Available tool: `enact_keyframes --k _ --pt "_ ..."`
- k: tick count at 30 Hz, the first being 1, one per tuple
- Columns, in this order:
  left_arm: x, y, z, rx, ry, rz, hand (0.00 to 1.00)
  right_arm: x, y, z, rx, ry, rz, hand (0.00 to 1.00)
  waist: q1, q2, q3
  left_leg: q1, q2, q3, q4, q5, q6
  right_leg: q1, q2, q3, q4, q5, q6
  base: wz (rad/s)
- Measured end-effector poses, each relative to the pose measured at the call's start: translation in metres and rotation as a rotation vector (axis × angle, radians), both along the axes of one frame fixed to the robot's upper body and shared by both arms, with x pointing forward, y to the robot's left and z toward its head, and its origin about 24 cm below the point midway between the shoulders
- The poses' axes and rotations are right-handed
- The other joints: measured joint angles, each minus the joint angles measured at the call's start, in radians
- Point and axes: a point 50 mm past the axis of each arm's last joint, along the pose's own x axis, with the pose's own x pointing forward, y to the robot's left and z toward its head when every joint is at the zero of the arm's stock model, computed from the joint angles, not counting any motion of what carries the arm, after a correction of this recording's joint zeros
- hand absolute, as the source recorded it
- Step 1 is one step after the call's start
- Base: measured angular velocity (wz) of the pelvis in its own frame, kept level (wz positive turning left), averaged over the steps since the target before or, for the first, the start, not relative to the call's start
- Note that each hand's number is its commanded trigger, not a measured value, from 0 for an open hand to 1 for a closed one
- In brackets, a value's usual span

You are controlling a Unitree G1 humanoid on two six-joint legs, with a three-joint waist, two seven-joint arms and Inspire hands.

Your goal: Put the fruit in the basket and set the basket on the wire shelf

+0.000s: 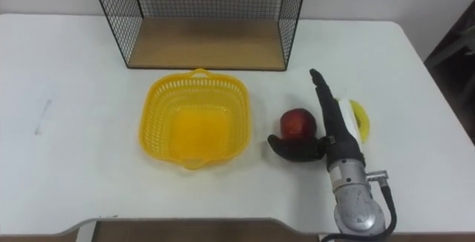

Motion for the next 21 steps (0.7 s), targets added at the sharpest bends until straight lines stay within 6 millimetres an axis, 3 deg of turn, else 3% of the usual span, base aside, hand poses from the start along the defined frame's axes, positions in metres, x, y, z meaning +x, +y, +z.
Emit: enact_keyframes --k 3,11,13,14,21 --pt "0.004 -0.001 0.0 -0.016 -0.002 -0.006 0.0 -0.004 -0.004 -0.014 -0.002 0.067 -0.003 0.0 0.006 0.002 -0.0014 0.002 0.0 -0.009 0.0 0.0 0.0 0.001 0.0 -0.01 0.0 0.0 0.0 0.09" --pt "0.0 -0.001 0.0 -0.025 0.022 -0.029 0.0 -0.005 -0.006 -0.021 -0.036 0.116 0.033 0.0 0.006 -0.001 -0.0087 0.002 -0.001 -0.016 0.001 0.0 0.0 0.009 0.0 -0.016 0.0 0.0 0.0 0.02" --pt "-0.002 -0.001 -0.001 -0.025 0.028 -0.027 0.0 -0.005 -0.007 -0.024 -0.036 0.125 0.03 0.58 0.006 -0.003 -0.0084 0.005 -0.001 -0.016 0.001 0.0 0.0 0.013 0.0 -0.016 0.0 0.0 -0.001 0.0" --pt "-0.002 -0.001 -0.001 -0.023 0.031 -0.026 0.0 -0.005 -0.007 -0.025 -0.036 0.127 0.03 1.0 0.008 -0.003 -0.0078 0.008 -0.001 -0.016 0.001 0.0 0.0 0.016 0.0 -0.016 0.0 0.0 -0.001 0.0" --pt "0.0 0.001 0.001 -0.009 0.021 -0.019 0.0 0.0 -0.014 -0.03 -0.047 0.136 -0.006 1.0 0.01 -0.01 -0.0074 0.028 -0.001 -0.016 -0.001 -0.001 0.0 0.036 0.002 -0.011 -0.019 0.001 -0.001 0.0"
